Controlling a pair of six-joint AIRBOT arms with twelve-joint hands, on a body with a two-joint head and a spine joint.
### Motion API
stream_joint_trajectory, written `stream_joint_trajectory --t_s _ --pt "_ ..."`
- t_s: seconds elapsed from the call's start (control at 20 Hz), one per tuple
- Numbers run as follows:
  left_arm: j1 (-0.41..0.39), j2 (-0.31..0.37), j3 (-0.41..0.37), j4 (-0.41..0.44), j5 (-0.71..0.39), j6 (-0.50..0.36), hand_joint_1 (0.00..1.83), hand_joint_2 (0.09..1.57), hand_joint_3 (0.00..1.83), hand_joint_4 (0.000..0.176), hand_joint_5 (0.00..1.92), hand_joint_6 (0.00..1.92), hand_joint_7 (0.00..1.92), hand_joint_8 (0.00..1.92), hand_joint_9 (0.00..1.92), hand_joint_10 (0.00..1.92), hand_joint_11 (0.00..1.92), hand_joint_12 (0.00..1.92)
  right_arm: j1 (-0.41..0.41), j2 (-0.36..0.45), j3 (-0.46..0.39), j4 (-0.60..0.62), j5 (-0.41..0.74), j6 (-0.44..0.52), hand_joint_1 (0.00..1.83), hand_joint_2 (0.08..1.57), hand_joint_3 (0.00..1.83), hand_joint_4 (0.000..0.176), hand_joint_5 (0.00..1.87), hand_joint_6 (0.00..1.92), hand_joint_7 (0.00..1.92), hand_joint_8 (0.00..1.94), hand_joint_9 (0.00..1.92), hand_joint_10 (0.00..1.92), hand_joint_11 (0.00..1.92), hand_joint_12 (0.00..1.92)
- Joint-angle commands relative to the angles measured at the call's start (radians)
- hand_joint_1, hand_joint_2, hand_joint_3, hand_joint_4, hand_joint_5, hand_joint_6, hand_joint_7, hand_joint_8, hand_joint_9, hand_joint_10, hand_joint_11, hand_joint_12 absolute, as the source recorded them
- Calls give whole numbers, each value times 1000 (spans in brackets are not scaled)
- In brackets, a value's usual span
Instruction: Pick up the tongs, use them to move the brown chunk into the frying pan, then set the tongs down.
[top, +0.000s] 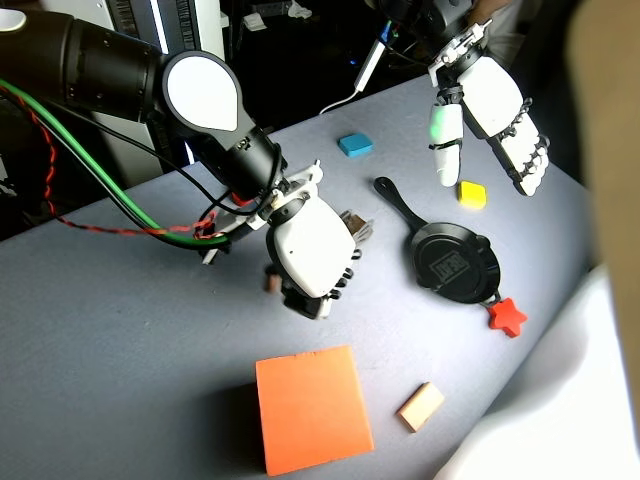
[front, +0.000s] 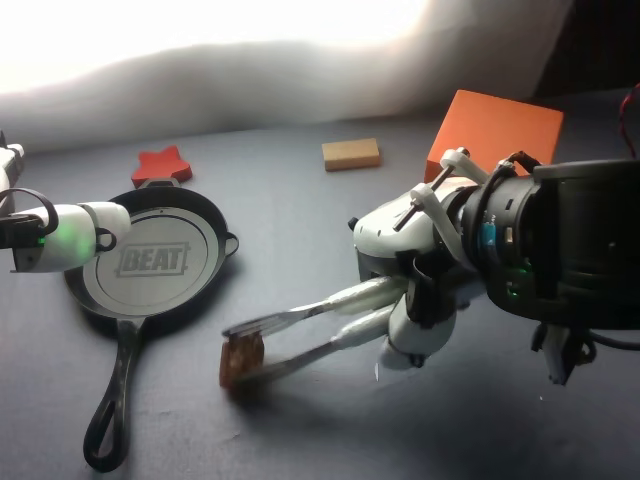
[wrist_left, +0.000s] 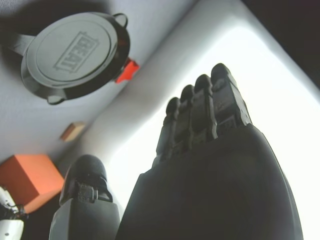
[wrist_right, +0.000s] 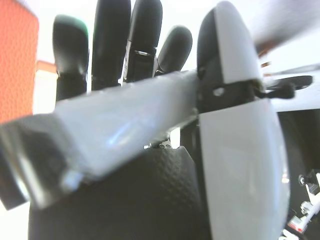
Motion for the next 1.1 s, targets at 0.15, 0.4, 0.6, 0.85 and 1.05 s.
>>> stream_joint_trajectory --t_s 0.15,0.4,0.6,0.85,1.05 --pt "-5 10 -2 77 -48 2 0 1177 2 0 0 0 29 4 8 2 4 4 25 28 -28 -42 21 -12 462 1448 2 90 1220 1715 1439 1691 1460 1858 1415 1921" --pt "-5 10 -2 77 -48 2 0 1178 2 0 0 0 30 3 2 1 0 0 59 65 -51 61 9 -70 788 1483 0 176 1369 1920 1518 1938 1630 1921 1686 1921" --pt "-5 10 -2 77 -48 2 0 1177 1 0 0 0 36 4 11 4 2 1 109 85 -59 61 21 -81 892 1451 0 176 1337 1921 1525 1941 1645 1921 1738 1921" --pt "-5 10 -2 78 -48 2 0 1176 0 0 0 0 18 0 0 0 0 0 162 5 47 58 75 -77 879 1452 0 176 1332 1921 1527 1941 1642 1921 1719 1921" --pt "-5 10 -2 78 -48 2 0 1172 0 0 0 0 29 5 3 1 3 1 144 -127 210 59 141 -54 888 1445 0 176 1322 1921 1504 1941 1611 1921 1677 1921"
